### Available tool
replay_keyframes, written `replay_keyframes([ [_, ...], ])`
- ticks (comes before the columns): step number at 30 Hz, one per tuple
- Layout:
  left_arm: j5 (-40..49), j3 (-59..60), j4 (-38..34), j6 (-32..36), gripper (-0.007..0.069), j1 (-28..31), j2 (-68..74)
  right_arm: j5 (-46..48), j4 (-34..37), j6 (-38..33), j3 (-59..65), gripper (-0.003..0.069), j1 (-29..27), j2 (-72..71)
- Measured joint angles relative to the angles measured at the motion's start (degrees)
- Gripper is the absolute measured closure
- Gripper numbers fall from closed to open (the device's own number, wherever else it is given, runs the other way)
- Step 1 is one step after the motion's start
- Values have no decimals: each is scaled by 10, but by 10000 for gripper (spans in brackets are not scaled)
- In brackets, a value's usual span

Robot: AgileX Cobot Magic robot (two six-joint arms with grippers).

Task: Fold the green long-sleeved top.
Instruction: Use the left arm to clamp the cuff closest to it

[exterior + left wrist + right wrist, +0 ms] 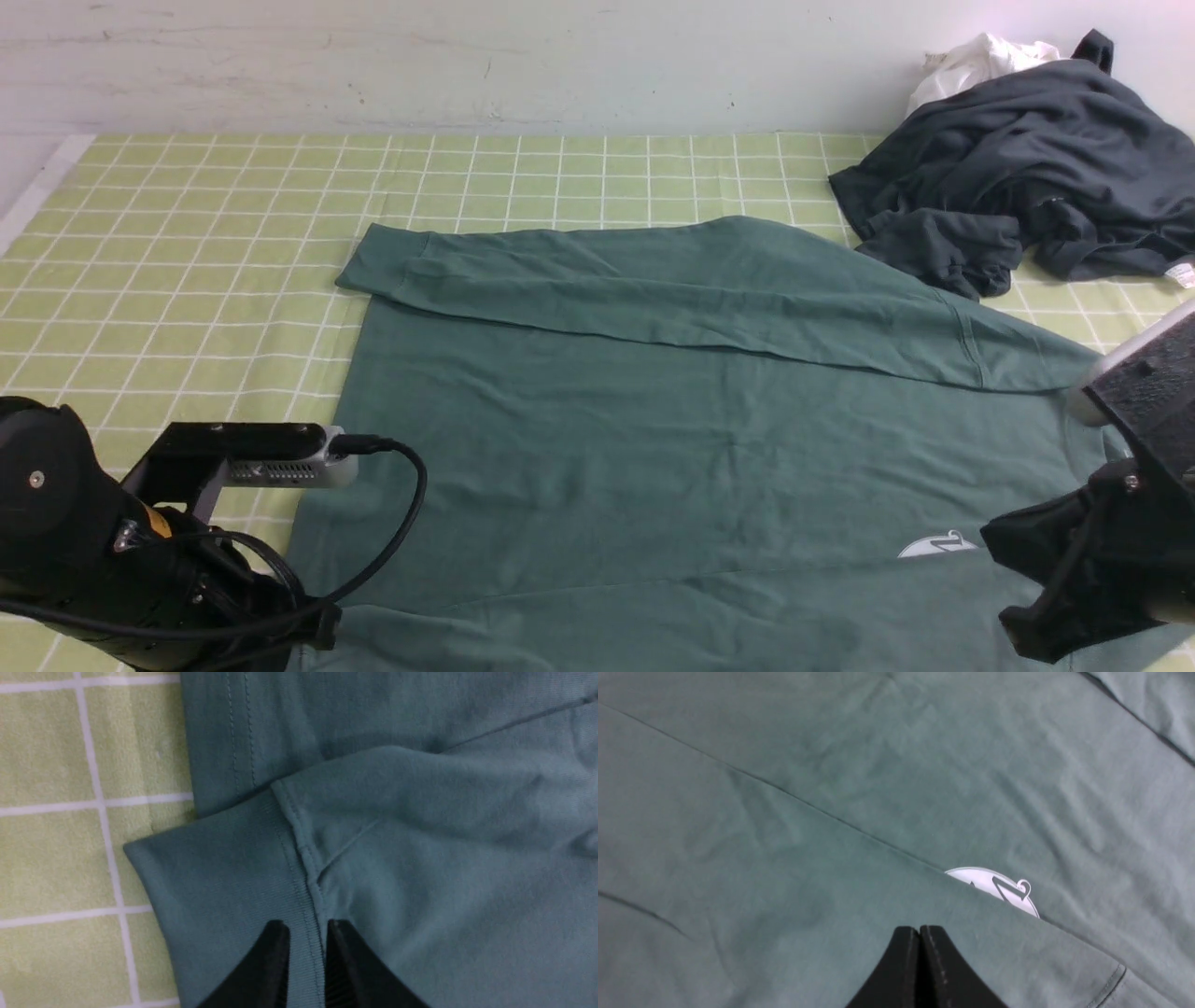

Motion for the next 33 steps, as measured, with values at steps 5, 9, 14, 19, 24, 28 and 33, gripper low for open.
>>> replay_keyframes([
  [5, -12, -2, 2, -3, 333, 13, 18, -12, 14, 0, 0, 673, 1, 0],
  [9, -11, -2, 3, 2, 214, 63, 43, -14, 16, 0, 0, 671, 1, 0],
  [14, -12, -10, -20, 37, 223, 99, 83, -20, 17, 0, 0, 671, 1, 0],
  [19, -14, -32, -36, 52, 333, 100, 119, -22, 18, 0, 0, 671, 1, 0],
  [24, -14, -45, -36, 50, 529, 100, 122, -22, 21, 0, 0, 671, 1, 0],
  [28, -10, -48, -34, 50, 620, 100, 118, -22, 21, 0, 0, 671, 1, 0],
  [33, 7, -48, -26, 51, 617, 100, 112, -22, 21, 0, 0, 671, 1, 0],
])
